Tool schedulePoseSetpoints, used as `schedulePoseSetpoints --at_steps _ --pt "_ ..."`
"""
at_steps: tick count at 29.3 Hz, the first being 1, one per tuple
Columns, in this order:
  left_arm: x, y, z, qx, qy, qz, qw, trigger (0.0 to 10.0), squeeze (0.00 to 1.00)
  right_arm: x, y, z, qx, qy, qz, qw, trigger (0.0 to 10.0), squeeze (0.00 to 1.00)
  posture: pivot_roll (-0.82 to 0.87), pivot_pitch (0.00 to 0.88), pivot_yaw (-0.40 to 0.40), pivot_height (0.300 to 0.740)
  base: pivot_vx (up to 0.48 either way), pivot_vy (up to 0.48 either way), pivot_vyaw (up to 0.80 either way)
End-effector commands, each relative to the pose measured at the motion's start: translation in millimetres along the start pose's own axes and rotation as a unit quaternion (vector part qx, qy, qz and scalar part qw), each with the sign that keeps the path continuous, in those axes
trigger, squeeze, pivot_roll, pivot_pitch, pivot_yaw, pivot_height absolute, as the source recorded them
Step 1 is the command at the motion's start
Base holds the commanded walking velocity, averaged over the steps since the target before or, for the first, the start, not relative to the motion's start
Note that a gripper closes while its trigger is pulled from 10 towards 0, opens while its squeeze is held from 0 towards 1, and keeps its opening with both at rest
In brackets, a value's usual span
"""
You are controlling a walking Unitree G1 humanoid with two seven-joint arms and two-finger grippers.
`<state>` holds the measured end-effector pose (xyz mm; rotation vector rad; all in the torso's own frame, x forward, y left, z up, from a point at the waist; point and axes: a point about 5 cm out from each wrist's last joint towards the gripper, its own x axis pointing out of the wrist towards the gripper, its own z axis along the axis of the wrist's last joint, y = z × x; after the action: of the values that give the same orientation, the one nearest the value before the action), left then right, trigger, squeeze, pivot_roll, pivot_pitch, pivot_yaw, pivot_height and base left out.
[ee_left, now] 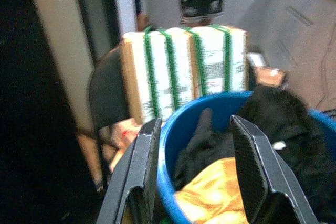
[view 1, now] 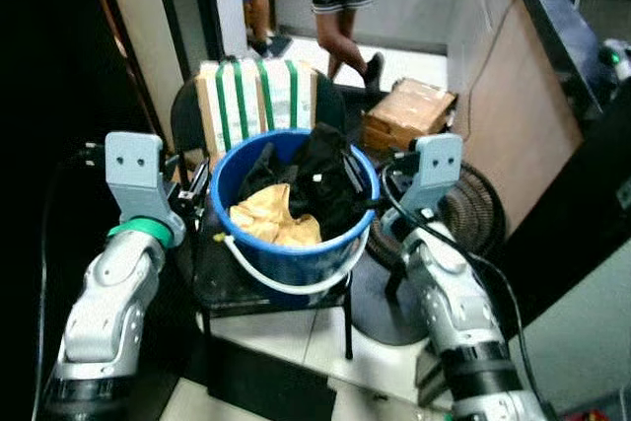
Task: Clothes washing
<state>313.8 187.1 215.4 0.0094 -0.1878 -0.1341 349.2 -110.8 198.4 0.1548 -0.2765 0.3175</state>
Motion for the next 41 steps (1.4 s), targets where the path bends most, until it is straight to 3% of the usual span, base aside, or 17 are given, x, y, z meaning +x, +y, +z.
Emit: schedulePoseSetpoints --at_steps 1,27,39,41 --pt "-2.0 4.0 -4.4 0.0 0.009 0.005 1.0 10.0 0.0 -1.3 3.4 -2.0 0.004 0.003 0.001 1.0 10.0 0.0 0.12 0.025 0.05 0.74 0.375 0.0 0.0" --pt "-2.7 -1.8 -6.7 -0.005 0.005 -0.001 1.0 10.0 0.0 -4.2 3.6 -5.2 0.001 0.013 0.008 1.0 10.0 0.0 0.11 0.014 0.026 0.74 0.368 0.0 0.0" --pt "-2.9 -7.1 -11.7 -0.009 0.017 -0.011 1.0 10.0 0.0 -7.5 0.4 -5.8 -0.004 0.017 0.005 1.0 10.0 0.0 0.1 0.029 0.023 0.74 0.0 0.0 0.0" --pt "-3.2 -8.1 -11.8 -0.008 0.014 -0.014 1.0 10.0 0.0 -7.3 -1.8 -12.9 -0.014 0.043 0.009 0.999 10.0 0.0 0.09 0.034 0.022 0.74 0.0 0.0 0.0"
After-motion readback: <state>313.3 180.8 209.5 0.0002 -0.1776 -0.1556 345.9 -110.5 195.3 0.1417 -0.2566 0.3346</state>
